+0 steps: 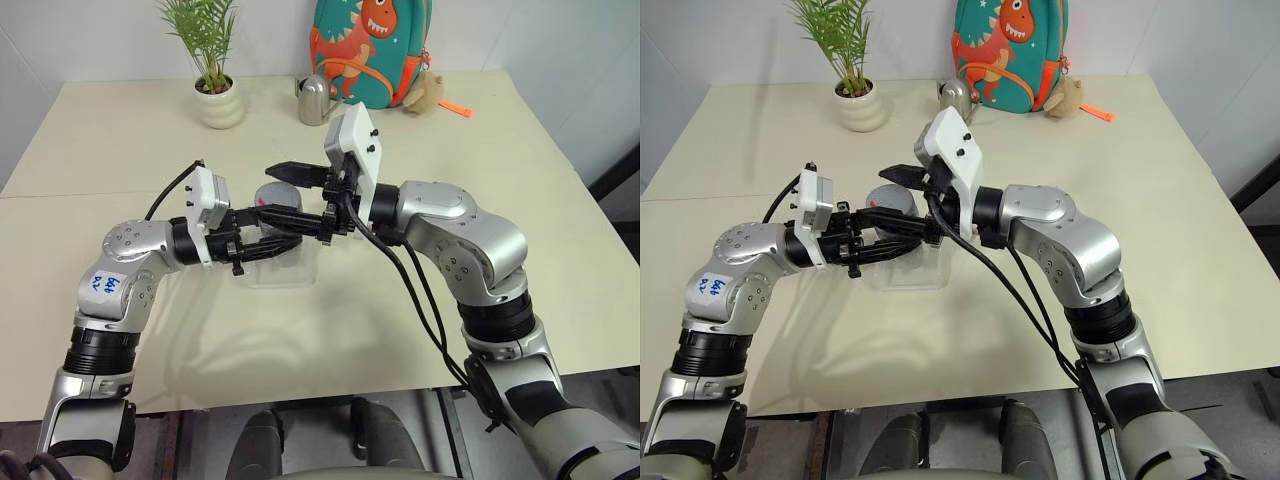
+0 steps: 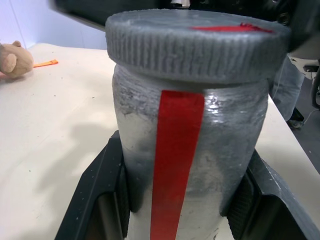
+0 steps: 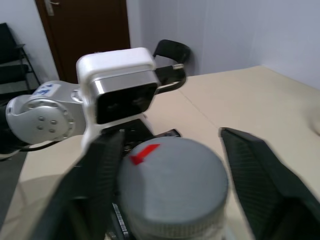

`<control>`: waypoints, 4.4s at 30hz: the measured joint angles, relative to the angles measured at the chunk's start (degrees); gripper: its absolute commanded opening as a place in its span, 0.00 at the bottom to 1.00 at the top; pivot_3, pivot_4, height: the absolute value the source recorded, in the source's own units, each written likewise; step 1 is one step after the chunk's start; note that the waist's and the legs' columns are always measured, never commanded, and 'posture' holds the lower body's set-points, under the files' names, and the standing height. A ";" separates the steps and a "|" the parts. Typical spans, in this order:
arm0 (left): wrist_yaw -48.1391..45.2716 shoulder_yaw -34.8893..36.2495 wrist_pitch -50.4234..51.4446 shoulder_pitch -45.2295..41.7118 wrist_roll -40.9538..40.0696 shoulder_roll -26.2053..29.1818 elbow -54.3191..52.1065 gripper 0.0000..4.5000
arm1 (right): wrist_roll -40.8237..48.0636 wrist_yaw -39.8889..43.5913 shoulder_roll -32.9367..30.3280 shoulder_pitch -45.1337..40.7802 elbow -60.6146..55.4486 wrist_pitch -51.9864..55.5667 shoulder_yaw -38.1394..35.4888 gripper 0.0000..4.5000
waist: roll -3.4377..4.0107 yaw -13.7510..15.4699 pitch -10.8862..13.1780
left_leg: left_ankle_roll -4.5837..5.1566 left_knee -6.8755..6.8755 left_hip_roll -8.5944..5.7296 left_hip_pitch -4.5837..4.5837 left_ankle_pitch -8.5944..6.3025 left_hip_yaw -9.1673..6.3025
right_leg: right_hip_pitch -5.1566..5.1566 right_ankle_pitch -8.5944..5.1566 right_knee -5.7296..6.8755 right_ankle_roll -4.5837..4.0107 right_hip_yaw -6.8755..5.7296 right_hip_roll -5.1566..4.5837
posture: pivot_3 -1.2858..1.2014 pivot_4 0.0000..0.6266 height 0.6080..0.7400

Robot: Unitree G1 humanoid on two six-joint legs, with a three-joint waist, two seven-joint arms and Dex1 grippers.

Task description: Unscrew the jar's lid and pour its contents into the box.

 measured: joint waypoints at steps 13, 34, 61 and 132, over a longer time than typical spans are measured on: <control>-1.99 -0.39 0.01 -0.41 0.02 -0.72 0.38 0.43 | 0.56 3.89 -1.51 0.14 0.29 -0.35 -0.48 0.58 | 0.00 0.00 0.00 | 0.00 0.00 0.00 0.00 0.00 0.01 | 0.00 0.00 -0.01 0.00 0.01 0.00 | 0.52 0.24 1.00; -12.85 -1.20 2.19 -6.55 -2.46 -3.19 2.64 0.43 | 2.31 31.27 -7.38 -10.48 16.31 -9.17 -0.16 0.80 | 0.00 -0.03 0.00 | 0.02 0.05 0.01 0.00 -0.01 0.06 | -0.01 -0.01 0.01 0.04 0.06 0.02 | 0.52 0.24 1.00; -8.65 1.55 -0.27 -5.78 -1.31 -3.34 4.99 0.43 | -3.13 14.00 -2.49 -7.98 11.72 -6.79 0.12 0.99 | 0.01 -0.02 0.01 | 0.02 0.04 0.01 0.01 -0.01 0.11 | -0.05 0.00 0.04 0.05 0.12 0.02 | 0.52 0.24 1.00; -5.48 1.04 -0.09 -1.57 0.30 -2.83 2.52 0.43 | 0.26 19.72 -15.41 -3.19 13.24 -5.03 -9.48 0.99 | 0.03 0.37 0.02 | 0.07 0.06 0.03 0.02 -0.04 0.32 | -0.08 0.02 -0.02 0.08 0.26 0.03 | 0.52 0.24 1.00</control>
